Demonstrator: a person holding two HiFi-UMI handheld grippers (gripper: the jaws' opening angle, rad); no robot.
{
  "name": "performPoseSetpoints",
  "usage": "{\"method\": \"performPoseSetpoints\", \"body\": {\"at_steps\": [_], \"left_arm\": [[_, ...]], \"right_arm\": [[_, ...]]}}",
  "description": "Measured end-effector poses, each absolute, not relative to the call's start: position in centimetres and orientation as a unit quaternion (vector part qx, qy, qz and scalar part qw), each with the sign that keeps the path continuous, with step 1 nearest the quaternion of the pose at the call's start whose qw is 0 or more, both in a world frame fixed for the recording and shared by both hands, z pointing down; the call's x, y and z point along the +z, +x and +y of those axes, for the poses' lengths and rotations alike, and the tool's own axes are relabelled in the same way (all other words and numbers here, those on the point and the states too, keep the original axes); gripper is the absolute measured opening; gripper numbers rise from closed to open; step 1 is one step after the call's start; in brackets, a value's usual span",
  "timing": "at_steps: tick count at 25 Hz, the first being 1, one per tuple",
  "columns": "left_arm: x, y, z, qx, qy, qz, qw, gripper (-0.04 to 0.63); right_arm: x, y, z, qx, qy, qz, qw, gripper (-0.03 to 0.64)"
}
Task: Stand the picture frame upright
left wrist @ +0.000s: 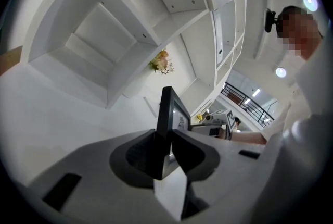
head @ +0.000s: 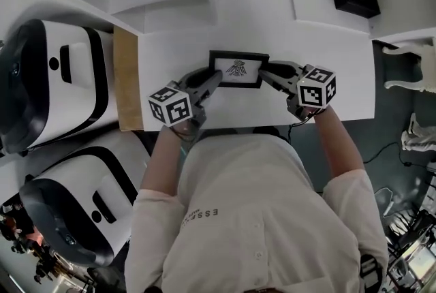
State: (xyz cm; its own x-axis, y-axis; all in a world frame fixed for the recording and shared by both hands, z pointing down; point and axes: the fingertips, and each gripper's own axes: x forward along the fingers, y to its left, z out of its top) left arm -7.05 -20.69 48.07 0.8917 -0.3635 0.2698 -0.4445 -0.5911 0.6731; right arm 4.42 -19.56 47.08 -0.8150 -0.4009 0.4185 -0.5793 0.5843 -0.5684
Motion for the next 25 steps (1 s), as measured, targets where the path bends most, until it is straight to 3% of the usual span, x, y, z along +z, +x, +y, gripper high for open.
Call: {"method": "performPoseSetpoints", "body": {"at_steps": [25], "left_arm": [[52.6,-12.4,-32.9,0.097,0.919,-0.246,0.292,0.101]], "right_arm": [[51.7,-1.2,-31.6,0.27,0.408,-0.843,0.223,0.1]]}}
